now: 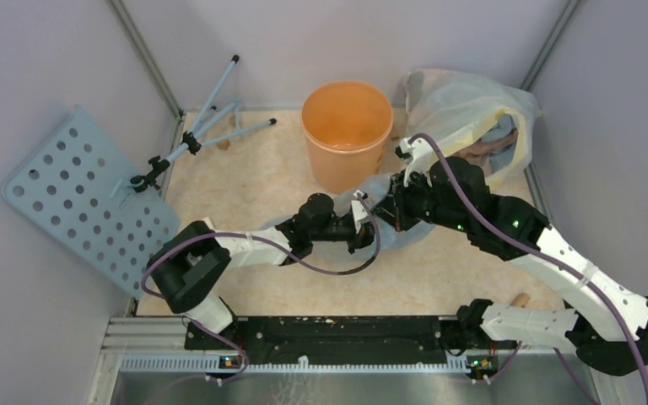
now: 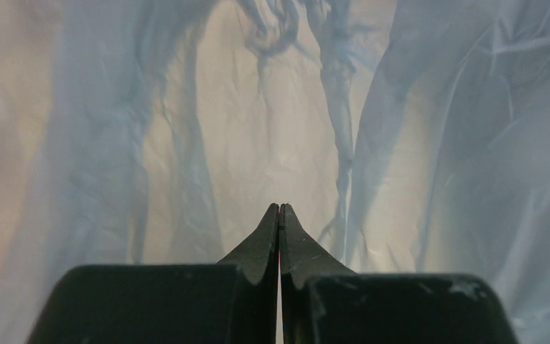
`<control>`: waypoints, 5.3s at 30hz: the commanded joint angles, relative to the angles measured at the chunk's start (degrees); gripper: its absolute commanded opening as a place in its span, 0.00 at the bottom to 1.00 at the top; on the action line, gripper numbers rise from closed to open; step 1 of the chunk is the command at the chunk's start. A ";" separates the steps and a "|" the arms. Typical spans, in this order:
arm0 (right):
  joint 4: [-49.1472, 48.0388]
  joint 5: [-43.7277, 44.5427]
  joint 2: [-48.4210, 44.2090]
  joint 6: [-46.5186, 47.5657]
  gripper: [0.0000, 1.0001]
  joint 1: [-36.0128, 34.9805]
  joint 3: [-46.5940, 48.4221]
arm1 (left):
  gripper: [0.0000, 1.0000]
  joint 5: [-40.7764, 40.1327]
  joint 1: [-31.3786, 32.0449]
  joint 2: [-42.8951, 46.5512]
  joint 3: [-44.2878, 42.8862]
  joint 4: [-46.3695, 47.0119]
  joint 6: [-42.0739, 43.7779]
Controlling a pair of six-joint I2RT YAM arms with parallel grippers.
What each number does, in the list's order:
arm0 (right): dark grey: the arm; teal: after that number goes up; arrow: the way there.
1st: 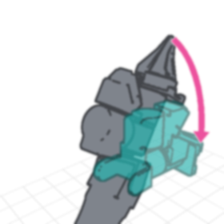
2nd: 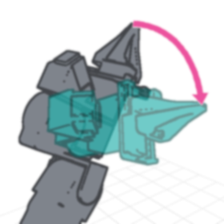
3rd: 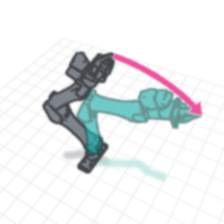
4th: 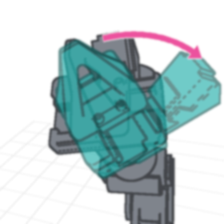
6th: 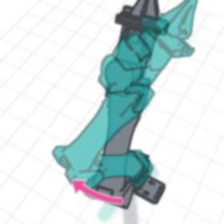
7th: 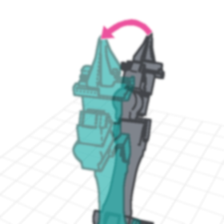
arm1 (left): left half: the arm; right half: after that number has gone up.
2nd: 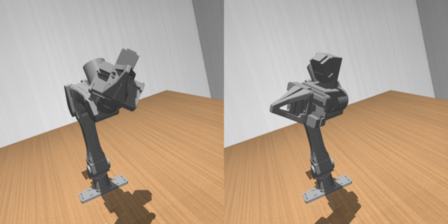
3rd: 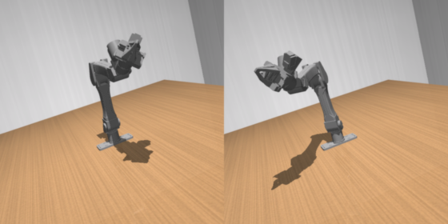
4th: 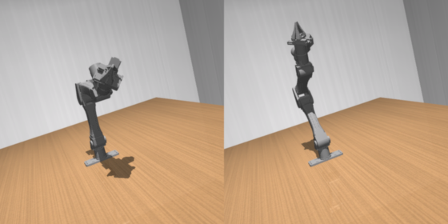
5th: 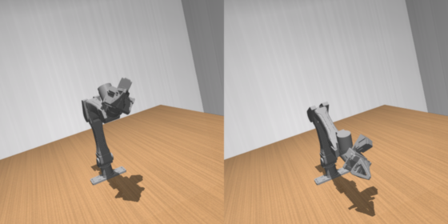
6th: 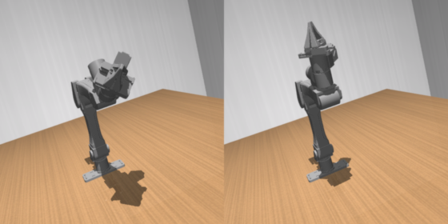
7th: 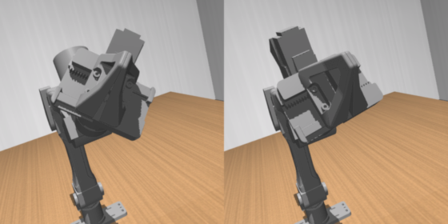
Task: Put the trash bags into the trash bin
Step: Unfold the trash bag at the center of the board.
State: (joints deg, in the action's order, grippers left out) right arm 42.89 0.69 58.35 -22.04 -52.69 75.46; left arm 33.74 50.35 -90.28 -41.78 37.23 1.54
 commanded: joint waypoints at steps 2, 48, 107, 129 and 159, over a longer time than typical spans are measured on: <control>-0.87 -0.87 -2.50 0.46 0.00 0.30 4.63 | 0.00 1.64 -0.06 -2.85 -1.36 0.02 -0.95; -3.52 -3.51 -1.95 3.13 0.00 0.26 5.09 | 0.05 -4.59 -1.83 27.95 3.21 -16.51 -0.61; -37.36 -2.99 -4.59 4.58 0.00 0.25 -14.80 | 0.18 -10.31 -3.61 35.48 5.33 -16.64 8.82; -21.06 22.67 -17.93 2.39 0.41 0.25 -30.51 | 0.27 -18.74 -3.41 20.21 2.62 -12.66 7.95; -23.98 24.49 -8.22 6.25 0.42 0.27 -23.51 | 0.99 -23.68 -1.97 39.77 -11.32 -43.66 4.93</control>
State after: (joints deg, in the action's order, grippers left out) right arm 22.28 25.02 48.97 -16.49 -52.69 48.82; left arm 10.70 48.16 -54.02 -50.78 -5.37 7.18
